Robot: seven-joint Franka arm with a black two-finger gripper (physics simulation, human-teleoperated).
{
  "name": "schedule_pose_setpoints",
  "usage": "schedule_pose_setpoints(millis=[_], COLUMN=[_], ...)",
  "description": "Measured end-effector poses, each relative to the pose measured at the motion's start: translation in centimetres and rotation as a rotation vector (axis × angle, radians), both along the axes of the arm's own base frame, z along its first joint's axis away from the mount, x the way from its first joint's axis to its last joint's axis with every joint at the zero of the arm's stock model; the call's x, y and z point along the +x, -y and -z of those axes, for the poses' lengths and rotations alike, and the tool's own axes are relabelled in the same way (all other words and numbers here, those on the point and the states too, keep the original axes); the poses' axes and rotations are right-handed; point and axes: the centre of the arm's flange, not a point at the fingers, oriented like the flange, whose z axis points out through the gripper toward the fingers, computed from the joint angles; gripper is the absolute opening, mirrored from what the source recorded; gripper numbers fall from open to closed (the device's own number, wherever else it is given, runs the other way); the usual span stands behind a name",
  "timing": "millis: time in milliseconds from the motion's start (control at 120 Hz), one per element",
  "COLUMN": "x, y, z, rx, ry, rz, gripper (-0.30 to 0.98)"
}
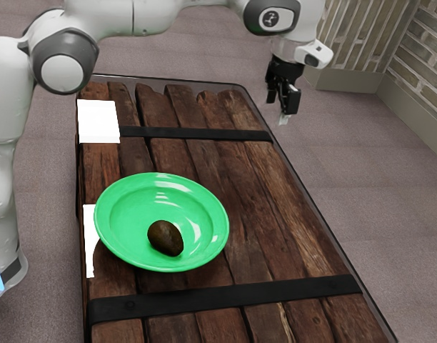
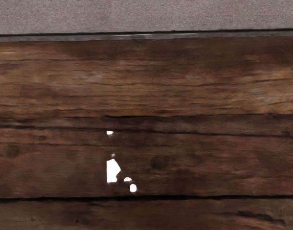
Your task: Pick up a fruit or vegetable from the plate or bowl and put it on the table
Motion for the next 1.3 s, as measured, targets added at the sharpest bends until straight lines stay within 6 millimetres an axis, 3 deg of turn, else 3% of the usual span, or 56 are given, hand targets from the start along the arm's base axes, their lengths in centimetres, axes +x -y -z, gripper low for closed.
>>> schedule_pose_setpoints(millis=[217,300,450,525,658,708,850,883,925,975,1050,1125,1300], x=[0.1,0.2,3.6,4.1,3.6,0.6,-12.9,-15.0,-16.9,-18.5,-20.2,-21.2,-23.7], y=[-0.1,-2.1,1.7,2.1,6.4,8.5,13.9,14.2,12.9,11.9,11.6,12.4,15.2], z=[-0.1,0.0,7.4,8.5,9.7,10.6,14.3,15.6,16.8,16.4,14.1,11.7,9.2], rx=[0.007,-0.015,-0.081,-0.098,-0.138,-0.122,-0.019,-0.003,0.007,0.023,0.048,0.054,0.072], ry=[0.007,0.008,-0.090,-0.095,-0.121,-0.178,-0.326,-0.354,-0.376,-0.363,-0.311,-0.253,-0.188], rz=[0.017,-0.004,0.167,0.220,0.374,0.461,0.725,0.771,0.789,0.815,0.867,0.926,1.078], gripper=[0.69,0.69,0.69,0.69,0.69,0.69,0.69,0.68,0.68,0.69,0.69,0.69,0.69])
